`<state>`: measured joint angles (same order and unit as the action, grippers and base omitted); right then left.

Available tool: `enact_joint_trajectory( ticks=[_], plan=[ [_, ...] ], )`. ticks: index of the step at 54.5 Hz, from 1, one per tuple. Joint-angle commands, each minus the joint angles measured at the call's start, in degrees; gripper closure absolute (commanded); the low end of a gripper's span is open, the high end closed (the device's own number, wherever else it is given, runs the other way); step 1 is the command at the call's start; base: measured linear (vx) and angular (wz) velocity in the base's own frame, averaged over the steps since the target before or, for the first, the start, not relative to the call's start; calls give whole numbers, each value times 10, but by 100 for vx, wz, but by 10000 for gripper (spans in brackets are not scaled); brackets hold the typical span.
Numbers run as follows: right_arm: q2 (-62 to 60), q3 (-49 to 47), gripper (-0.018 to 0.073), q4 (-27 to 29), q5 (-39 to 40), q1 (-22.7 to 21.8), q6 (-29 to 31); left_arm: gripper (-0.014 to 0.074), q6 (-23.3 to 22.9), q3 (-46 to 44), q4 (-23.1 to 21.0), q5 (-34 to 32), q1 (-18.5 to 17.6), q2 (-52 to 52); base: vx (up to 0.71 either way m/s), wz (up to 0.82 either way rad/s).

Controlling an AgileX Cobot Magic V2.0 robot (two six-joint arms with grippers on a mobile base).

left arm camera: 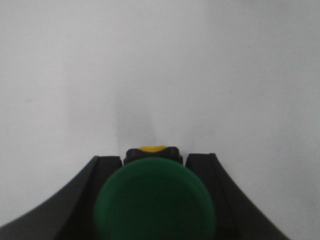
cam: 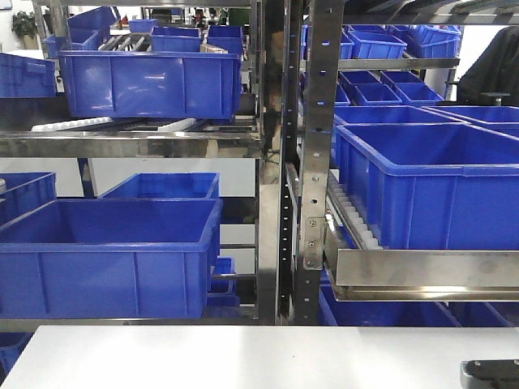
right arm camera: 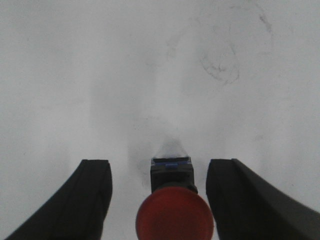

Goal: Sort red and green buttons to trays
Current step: 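Lift both held buttons off the table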

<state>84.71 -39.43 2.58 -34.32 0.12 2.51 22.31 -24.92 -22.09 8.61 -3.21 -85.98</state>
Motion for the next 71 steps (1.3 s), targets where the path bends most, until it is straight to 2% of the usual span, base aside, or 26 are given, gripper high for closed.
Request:
enact_joint_trajectory(
  ticks=[1,8,18,56,71],
  plan=[
    [-15,-15,33,-5,0,-3,5,602,-1,-13,-3,-25,-4,13,0,0],
    [-15,-15,10,-18,-10,-3,1,602,-1,-13,-3,-26,-4,13,0,0],
    [-15,-15,8,-49,-30,-3,-39,602,-1,-13,-3,-30,-4,13,0,0],
    [51,-14,9,-51,-7,-3,-29,602,-1,-13,-3,-34,-4,13,0,0],
    [70,-14,77,-49,4,-3,-29,602,-1,-13,-3,-33,-4,13,0,0]
  ],
)
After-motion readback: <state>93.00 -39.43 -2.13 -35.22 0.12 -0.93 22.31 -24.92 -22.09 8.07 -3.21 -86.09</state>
